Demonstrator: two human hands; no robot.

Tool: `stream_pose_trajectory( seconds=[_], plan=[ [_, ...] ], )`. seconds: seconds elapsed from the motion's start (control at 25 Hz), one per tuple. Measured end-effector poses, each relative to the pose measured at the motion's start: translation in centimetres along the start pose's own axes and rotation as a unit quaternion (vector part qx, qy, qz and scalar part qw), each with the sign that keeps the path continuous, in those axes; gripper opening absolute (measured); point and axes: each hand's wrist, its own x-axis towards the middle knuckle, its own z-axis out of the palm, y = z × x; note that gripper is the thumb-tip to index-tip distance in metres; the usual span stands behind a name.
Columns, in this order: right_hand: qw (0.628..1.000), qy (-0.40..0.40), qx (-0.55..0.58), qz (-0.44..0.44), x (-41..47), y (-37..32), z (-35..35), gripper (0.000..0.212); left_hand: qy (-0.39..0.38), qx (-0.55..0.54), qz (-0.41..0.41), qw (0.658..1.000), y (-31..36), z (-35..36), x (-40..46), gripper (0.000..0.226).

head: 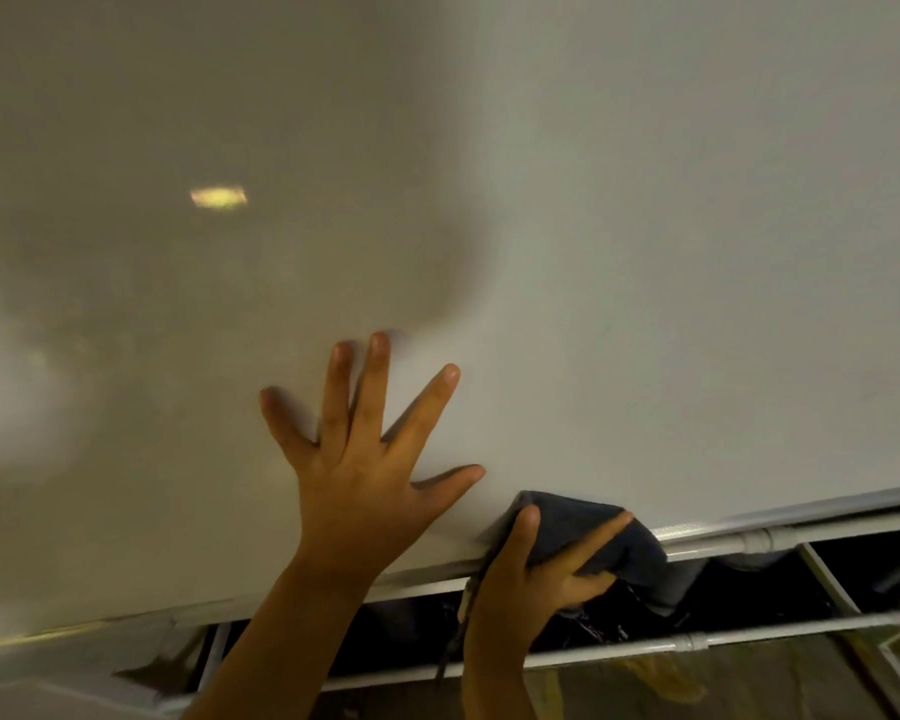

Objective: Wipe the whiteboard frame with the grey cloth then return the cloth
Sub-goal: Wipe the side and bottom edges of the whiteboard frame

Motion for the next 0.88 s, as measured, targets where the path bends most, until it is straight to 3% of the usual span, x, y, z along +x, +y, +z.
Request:
stream_pose_trajectory(
  seconds=[0.28,0.52,0.72,0.88],
  plan=[
    [0.99,0.007,-0.04,-0.133,1.3,1.1,-1.3,0.084,-0.018,0.014,0.028,0.999,-2.9,-0.5,-0.7,0.082],
    [0.987,0.001,-0.097,-0.131,-3.3,0.8,0.9,0.074,-0.014,0.043,0.054,0.998,-4.4,-0.5,-0.9,0.08],
    [0.988,-0.029,-0.099,-0.111,-8.7,2.4,4.1,0.071,-0.02,0.057,0.086,0.994,-9.6,-0.8,-2.5,0.079],
    [0.986,-0.051,-0.072,-0.142,-10.5,3.4,4.8,0.084,-0.028,0.064,0.11,0.991,-11.3,-1.1,-2.9,0.08]
  ],
)
